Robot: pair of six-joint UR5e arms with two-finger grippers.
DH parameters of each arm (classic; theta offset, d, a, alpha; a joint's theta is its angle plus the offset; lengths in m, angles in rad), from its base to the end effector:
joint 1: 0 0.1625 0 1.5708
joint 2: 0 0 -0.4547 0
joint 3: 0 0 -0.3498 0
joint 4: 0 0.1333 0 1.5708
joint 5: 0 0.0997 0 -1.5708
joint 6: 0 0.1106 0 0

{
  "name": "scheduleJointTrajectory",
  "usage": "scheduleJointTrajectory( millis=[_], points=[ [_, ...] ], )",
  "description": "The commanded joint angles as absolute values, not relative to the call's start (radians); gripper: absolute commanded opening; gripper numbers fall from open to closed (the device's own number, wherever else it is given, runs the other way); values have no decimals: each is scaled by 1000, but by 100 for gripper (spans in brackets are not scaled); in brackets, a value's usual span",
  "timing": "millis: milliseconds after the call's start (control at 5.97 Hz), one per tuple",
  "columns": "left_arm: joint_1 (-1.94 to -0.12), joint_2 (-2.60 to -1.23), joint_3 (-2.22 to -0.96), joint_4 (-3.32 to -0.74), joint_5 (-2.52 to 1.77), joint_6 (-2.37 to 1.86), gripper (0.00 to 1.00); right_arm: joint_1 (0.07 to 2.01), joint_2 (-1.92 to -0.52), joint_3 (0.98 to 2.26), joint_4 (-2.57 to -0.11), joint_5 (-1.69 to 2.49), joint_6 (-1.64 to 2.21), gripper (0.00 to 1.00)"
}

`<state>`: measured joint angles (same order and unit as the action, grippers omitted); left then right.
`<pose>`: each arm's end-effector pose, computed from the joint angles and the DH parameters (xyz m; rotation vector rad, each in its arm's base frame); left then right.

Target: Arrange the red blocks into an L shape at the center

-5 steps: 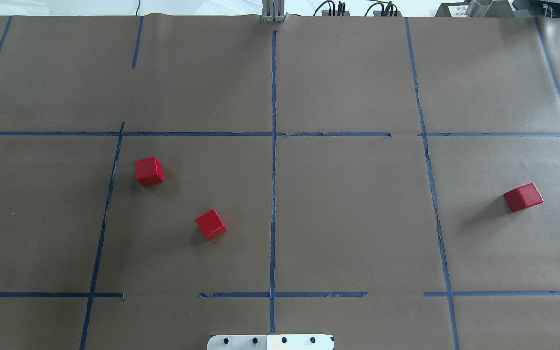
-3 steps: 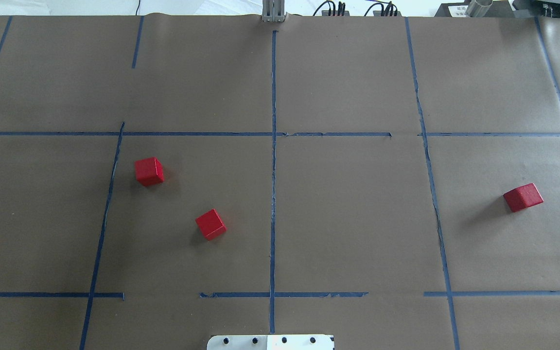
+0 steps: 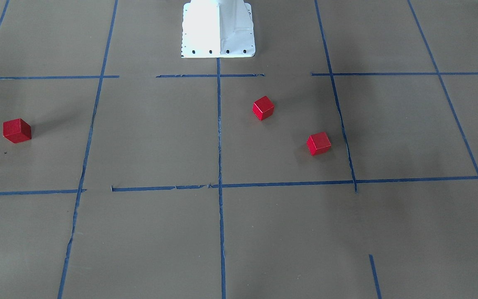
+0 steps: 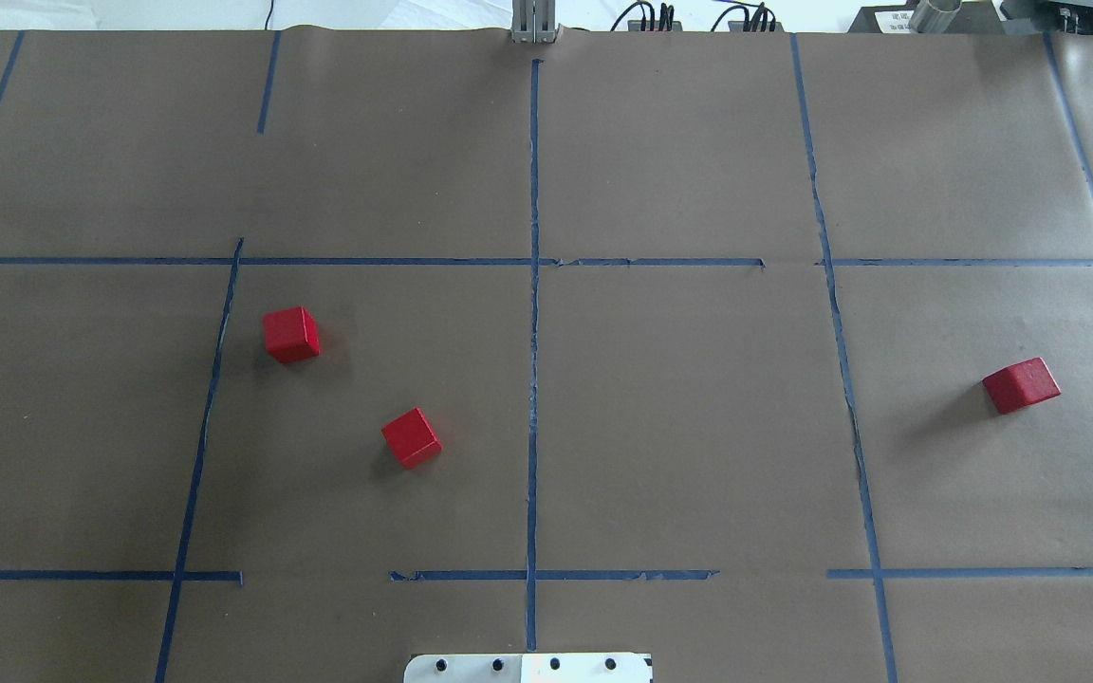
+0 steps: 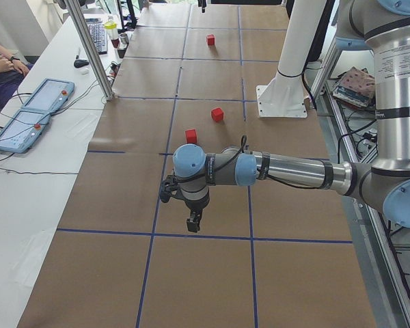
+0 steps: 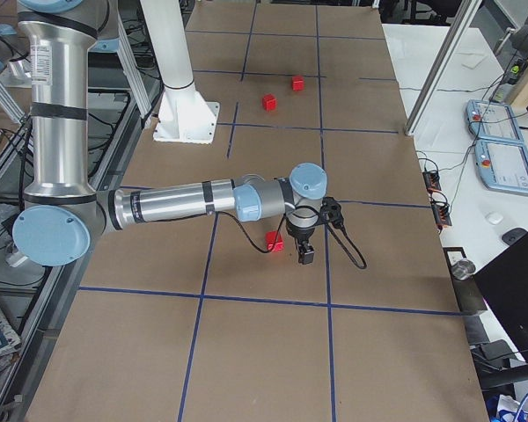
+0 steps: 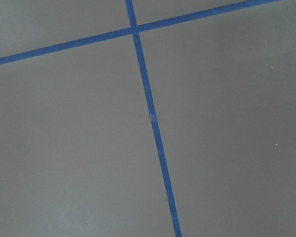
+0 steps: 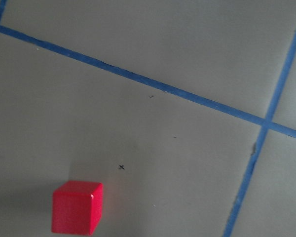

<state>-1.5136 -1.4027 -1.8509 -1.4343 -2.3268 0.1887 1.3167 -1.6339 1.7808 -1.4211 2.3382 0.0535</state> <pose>-0.0362 -0.3719 0.6546 0.0265 0.7575 0.2248 -0.0549 -0.4362 0.6121 0.1624 -0.7987 -0.3032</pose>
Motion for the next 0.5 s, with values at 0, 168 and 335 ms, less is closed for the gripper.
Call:
scheduleJointTrajectory(
  millis=[0,168,335],
  points=[
    [-1513,-1402,-1850,-1434,-2329,189,100,1154,-1688,1775,-1129,2332,395,100],
    [-1513,-1402,-1851,-1434,-2329,189,100,1096,-1690,1772,-1067,2312,516,100],
    [-1513,-1402,-1852,-1434,-2329,189,100,1044,-1692,1770,-1066,2251,550,100]
  ],
)
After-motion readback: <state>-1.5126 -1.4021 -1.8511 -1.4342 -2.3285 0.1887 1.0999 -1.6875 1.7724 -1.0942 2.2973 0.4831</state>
